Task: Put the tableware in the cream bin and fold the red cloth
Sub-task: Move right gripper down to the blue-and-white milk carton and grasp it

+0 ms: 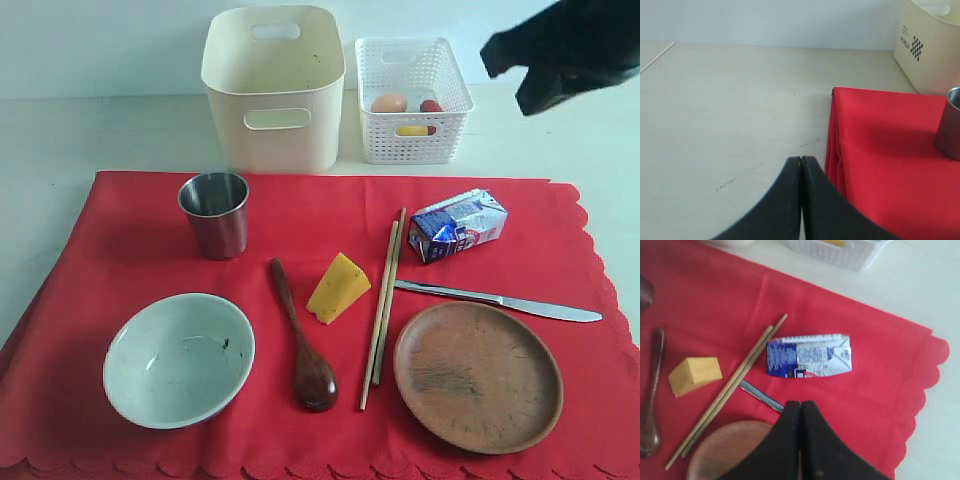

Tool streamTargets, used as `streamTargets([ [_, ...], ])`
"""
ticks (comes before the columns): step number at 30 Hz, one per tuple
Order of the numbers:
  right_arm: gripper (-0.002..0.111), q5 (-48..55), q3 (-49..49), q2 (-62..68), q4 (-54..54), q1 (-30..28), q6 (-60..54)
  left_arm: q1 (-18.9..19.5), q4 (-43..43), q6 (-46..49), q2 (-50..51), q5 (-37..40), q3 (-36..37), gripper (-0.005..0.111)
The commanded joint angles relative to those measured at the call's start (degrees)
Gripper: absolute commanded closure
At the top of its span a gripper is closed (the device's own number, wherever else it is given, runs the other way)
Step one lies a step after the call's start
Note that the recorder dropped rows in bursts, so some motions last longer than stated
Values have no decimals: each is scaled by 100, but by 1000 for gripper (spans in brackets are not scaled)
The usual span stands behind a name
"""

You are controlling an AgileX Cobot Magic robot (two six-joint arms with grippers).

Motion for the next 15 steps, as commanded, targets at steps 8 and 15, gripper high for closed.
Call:
streamTargets([
  [8,108,-1081,1160,272,538,-20,-1894,-7,-30,1,47,-38,-3,105],
  [15,96,-1652,1189,778,504,-20,-2702,-7,-30,1,47,-38,-3,105],
])
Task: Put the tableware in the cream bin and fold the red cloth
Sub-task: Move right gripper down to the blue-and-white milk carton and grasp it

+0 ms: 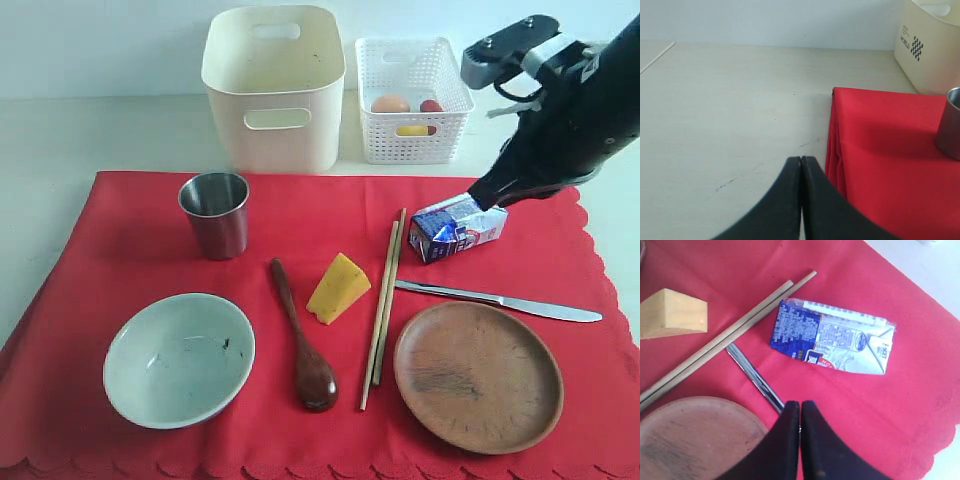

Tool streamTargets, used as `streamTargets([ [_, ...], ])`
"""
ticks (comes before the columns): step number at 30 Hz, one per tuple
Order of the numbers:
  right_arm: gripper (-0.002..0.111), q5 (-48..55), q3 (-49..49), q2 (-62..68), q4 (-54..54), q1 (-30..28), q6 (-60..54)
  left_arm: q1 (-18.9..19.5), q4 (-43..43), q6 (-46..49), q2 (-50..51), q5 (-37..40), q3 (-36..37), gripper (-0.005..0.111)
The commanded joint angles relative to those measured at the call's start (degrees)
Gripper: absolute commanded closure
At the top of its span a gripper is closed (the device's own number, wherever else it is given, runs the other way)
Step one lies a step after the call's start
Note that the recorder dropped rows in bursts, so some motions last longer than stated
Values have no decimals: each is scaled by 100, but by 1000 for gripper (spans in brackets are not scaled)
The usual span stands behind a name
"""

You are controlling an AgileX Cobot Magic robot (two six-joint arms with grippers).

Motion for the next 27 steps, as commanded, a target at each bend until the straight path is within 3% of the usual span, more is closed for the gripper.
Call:
streamTargets([
  [1,90,-563,21,272,37,-20,-705,-7,-30,1,47,-38,-3,105],
  [7,53,-734,11,519,37,-20,-2122,-7,-30,1,47,-38,-3,105],
  [11,37,-734,11,743,37,-20,-3379,-7,-30,1,47,-38,-3,105],
  [16,32,-942,11,991,37,-20,-4736,-7,-30,1,47,-38,-3,105],
  [22,32,-1843,-15,1267,14,-20,-5038,-7,-30,1,47,-38,-3,105],
  [27,32,-1569,-143,1538,14,-20,-5583,-7,-30,1,47,-38,-3,105],
])
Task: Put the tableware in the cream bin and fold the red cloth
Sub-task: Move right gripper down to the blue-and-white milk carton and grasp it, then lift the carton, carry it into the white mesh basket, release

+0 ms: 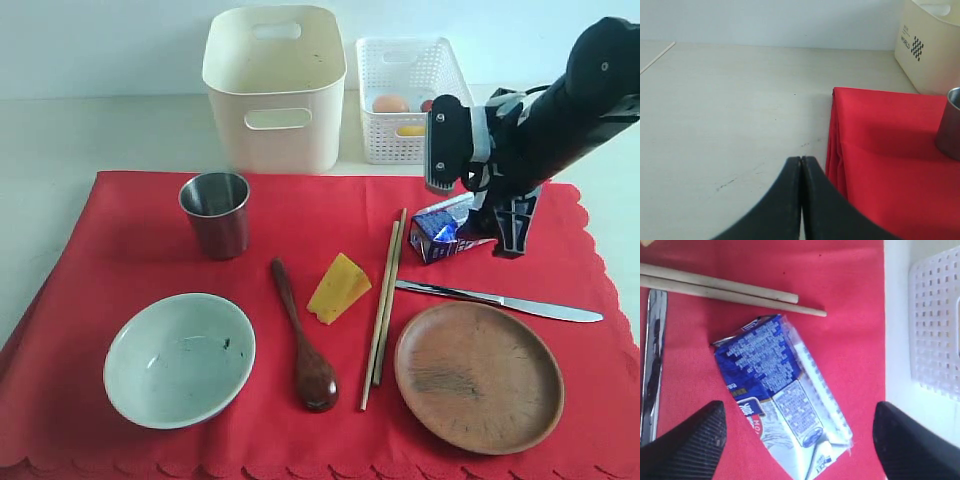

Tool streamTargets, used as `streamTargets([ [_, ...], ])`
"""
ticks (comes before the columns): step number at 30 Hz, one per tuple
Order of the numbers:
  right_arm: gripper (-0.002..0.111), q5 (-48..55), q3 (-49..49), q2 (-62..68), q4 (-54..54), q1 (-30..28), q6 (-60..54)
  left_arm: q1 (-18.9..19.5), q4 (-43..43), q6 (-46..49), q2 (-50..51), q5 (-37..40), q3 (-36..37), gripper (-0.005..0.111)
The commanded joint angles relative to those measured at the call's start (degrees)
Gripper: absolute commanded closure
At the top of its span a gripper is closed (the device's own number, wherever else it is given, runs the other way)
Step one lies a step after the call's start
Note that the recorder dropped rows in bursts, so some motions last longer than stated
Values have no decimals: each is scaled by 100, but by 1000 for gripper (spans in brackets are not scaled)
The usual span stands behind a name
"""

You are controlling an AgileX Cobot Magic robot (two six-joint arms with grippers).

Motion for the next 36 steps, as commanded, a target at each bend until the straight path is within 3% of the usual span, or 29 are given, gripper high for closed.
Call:
streamTargets([
  [1,32,191,-130,245,-8,-20,-579,-7,-30,1,47,-38,-3,105],
  [18,36,22,-529,1051,-8,-20,-886,-7,-30,1,47,-38,-3,105],
  [32,105,215,-529,1051,14,-20,-432,-7,-30,1,47,-38,-3,105],
  [36,108,215,-529,1016,14,-20,-228,-7,-30,1,47,-38,-3,105],
])
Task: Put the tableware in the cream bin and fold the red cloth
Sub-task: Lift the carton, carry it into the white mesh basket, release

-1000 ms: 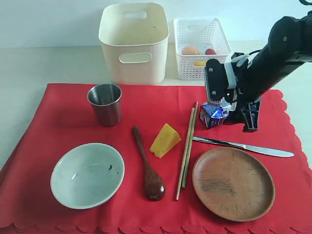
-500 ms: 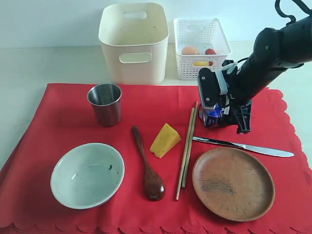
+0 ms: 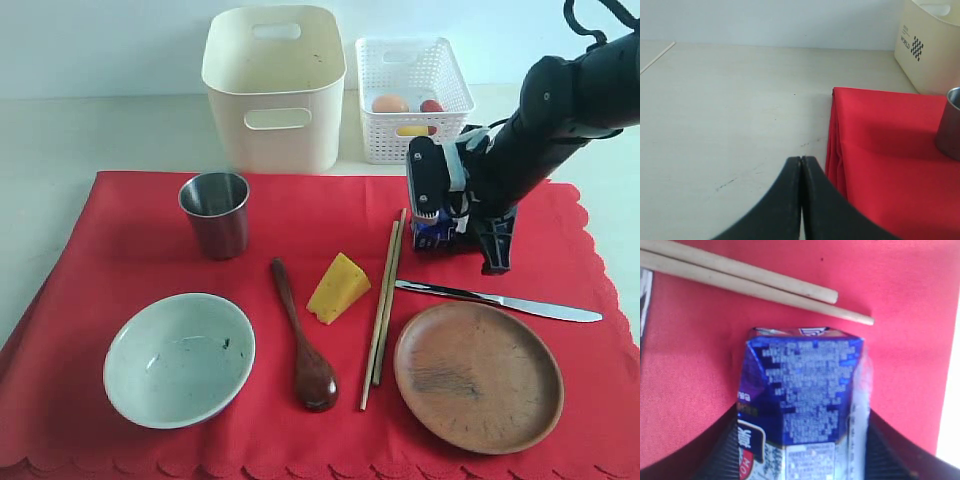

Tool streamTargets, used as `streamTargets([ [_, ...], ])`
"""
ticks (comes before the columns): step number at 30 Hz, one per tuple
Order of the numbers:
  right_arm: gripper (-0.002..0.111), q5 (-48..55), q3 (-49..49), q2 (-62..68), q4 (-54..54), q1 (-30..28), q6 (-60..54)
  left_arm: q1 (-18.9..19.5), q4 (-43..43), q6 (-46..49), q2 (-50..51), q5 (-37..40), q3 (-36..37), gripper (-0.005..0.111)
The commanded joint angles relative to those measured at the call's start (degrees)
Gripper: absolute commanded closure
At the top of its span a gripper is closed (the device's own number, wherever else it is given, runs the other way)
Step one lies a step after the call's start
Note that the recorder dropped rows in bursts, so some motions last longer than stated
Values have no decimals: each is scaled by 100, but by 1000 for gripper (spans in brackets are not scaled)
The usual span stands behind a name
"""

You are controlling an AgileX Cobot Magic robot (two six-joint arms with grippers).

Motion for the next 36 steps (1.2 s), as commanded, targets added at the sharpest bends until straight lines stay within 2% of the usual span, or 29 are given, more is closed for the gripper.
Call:
streamTargets([
  [1,108,104,-29,-65,14,-20,191,-7,-30,1,47,-38,-3,105],
  [19,108,401,-29,-849,14,-20,1740,-7,-30,1,47,-38,-3,105],
  [27,108,401,-29,-954,37,-20,2924,-7,-30,1,47,-38,-3,105],
  [30,108,390,-29,-954,37,-20,4342,-7,-30,1,47,-38,-3,105],
  [32,108,337,-29,-954,37,-20,4814,-7,-30,1,47,-38,-3,105],
  [36,108,143,-29,-954,37,-20,4824,-7,-30,1,47,-38,-3,105],
])
